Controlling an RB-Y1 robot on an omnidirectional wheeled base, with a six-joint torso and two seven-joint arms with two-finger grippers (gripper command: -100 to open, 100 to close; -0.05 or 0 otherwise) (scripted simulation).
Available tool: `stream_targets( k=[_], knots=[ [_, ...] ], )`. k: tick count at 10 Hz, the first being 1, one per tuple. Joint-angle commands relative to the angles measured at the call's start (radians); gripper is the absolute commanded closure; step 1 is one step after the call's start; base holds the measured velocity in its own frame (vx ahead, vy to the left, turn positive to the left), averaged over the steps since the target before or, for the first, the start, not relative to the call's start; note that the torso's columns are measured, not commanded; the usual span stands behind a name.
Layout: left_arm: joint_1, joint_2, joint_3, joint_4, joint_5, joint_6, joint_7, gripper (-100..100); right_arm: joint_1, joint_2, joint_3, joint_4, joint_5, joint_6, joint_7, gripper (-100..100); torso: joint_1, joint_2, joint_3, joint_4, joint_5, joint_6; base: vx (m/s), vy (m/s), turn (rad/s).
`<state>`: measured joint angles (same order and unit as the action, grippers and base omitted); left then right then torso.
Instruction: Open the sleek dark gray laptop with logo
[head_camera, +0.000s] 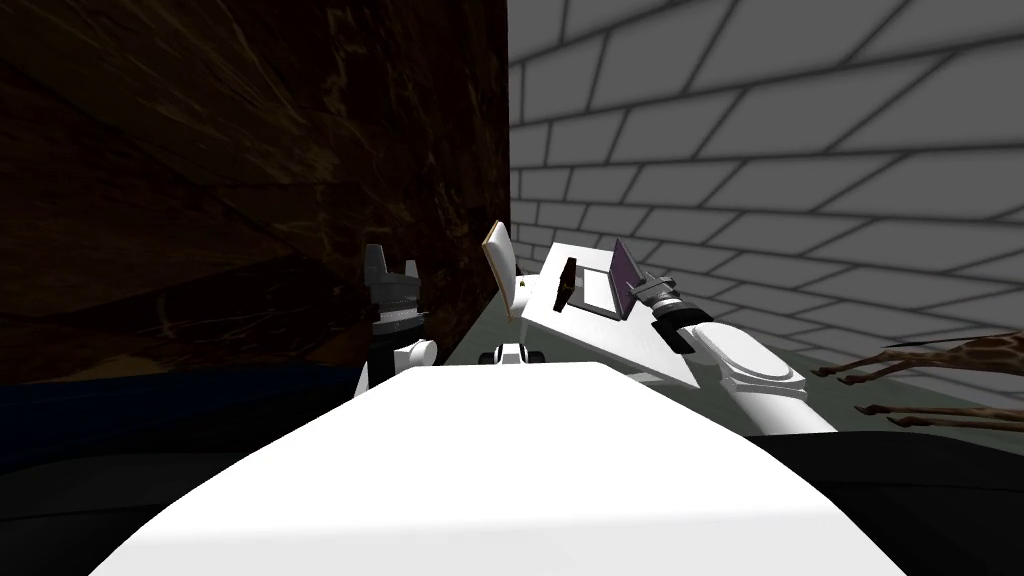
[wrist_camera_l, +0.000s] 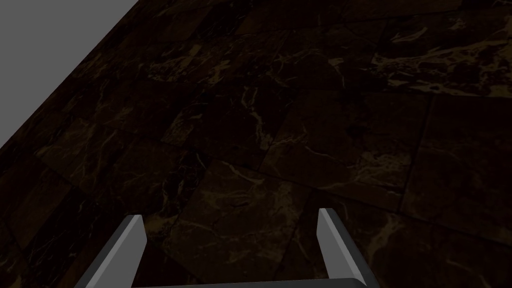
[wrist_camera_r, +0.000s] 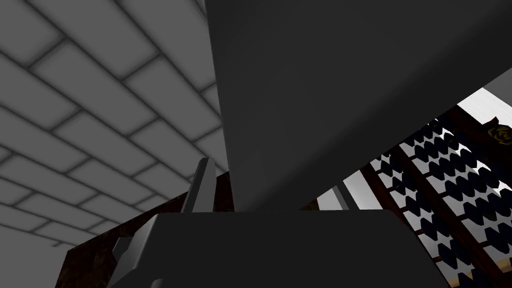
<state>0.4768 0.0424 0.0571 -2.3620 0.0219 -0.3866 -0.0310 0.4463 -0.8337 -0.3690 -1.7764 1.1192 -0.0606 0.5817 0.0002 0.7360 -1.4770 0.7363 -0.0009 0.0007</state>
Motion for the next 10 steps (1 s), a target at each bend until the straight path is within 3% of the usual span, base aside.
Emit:
stream_targets(
  k=[1, 10],
  knots=[
    [0.0, 0.0, 0.0, 0.0, 0.0, 0.0, 0.0, 0, 0.026, 0.0, 0.016, -0.007, 0.047, 0.014, 0.039, 100, -0.004, 0.005, 0.003, 0.003, 0.001, 0.0, 0.058, 0.052, 0.033],
    [0.0, 0.0, 0.0, 0.0, 0.0, 0.0, 0.0, 0, 0.12, 0.002, 0.072, -0.033, 0.227, 0.077, 0.18, 100, 0.002, 0.003, 0.002, 0.003, 0.003, -0.001, 0.031, 0.048, -0.028]
  ],
)
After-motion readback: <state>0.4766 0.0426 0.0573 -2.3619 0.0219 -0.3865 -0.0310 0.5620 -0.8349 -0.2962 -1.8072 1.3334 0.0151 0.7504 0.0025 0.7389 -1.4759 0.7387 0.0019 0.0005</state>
